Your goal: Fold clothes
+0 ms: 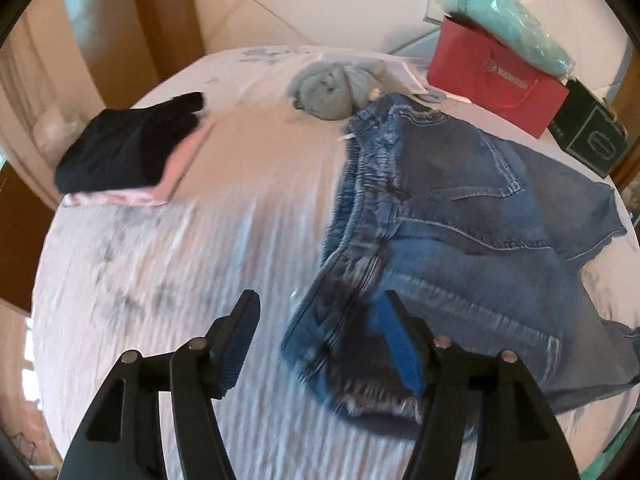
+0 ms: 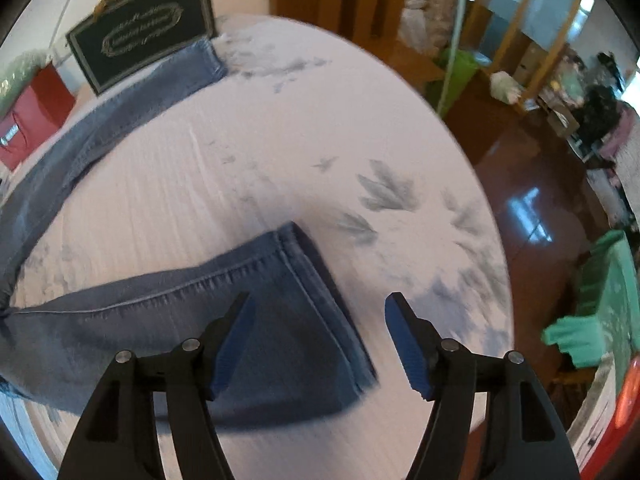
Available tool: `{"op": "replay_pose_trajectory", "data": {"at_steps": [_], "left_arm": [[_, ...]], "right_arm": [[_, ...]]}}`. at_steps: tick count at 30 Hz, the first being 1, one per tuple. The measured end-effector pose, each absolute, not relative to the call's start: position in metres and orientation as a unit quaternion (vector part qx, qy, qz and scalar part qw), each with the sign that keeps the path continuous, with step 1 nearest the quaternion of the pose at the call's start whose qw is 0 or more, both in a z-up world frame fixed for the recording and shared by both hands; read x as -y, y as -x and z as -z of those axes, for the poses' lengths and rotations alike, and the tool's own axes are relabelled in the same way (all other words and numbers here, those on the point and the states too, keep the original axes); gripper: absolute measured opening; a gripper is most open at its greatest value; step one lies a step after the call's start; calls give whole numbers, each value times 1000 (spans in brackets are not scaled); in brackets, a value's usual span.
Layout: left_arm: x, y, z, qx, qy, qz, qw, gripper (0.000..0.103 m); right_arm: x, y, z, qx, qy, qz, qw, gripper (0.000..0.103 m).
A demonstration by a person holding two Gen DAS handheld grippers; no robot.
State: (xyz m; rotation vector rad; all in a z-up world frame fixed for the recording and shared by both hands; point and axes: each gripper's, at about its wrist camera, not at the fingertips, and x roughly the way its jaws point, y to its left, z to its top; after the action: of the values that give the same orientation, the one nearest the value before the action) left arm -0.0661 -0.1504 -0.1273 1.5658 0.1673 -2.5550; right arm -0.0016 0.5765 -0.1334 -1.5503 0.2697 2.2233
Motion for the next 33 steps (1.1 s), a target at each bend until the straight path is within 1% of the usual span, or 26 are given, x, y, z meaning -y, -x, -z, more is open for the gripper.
{"op": "replay_pose_trajectory", "data": {"at_steps": [1,2,3,4,6,8,9,10,11,13,14,15,18,19,20,21,22,23,26,27,28,30,33], "left_arm": [[149,73,133,-55,-524,847,68,63],[149,79,138,-56,-528,845,67,63],[148,80,143,-59,-532,843,64,63],[147,81,149,-62,-535,840,62,63],[144,85,160,-64,-544,835,58,63],[140,87,170,-52,-551,830,65,64],[137,88,175,-45,-553,829,69,63],[134,87,177,-34,-553,829,76,45],[132,85,177,-24,-551,830,82,39],[130,85,173,-15,-545,833,96,28],[129,86,170,-14,-541,835,102,19],[129,87,168,-12,-537,837,109,12],[133,99,165,-39,-538,833,122,12],[133,104,167,-45,-542,830,126,13],[131,108,170,-43,-545,827,131,14],[129,112,172,-40,-548,824,136,14],[128,112,172,-40,-548,823,141,14],[128,111,170,-45,-545,825,143,16],[134,98,152,-64,-528,835,137,34],[135,90,145,-66,-522,840,134,46],[137,83,139,-67,-516,844,130,55],[135,72,130,-64,-511,849,116,55],[126,64,129,-56,-519,848,91,56]], "right_arm": [[-575,10,140,-93,562,-797,202,72],[-575,13,145,-90,565,-796,198,74],[-576,19,150,-85,570,-795,192,79],[-576,23,155,-80,571,-795,190,86],[-576,31,164,-74,576,-793,184,94],[-578,37,176,-75,587,-786,179,93],[-576,38,178,-83,589,-786,167,73],[-573,38,179,-91,591,-786,156,33],[-569,41,172,-73,586,-791,159,2],[-560,46,156,-37,574,-801,165,4],[-560,51,140,-29,549,-818,169,4],[-560,56,124,-22,524,-833,173,4],[-575,78,85,-41,461,-864,196,4],[-583,89,76,-49,449,-869,202,9],[-587,100,75,-47,449,-867,213,18],[-589,111,80,-39,463,-855,228,49],[-592,122,85,-30,478,-844,243,73],[-592,127,90,-32,489,-837,243,75],[-592,113,97,-56,492,-837,235,75],[-594,105,99,-64,493,-835,235,76],[-596,97,101,-71,494,-834,235,76],[-602,84,110,-87,504,-826,235,78],[-607,63,126,-112,522,-813,234,86]]}}
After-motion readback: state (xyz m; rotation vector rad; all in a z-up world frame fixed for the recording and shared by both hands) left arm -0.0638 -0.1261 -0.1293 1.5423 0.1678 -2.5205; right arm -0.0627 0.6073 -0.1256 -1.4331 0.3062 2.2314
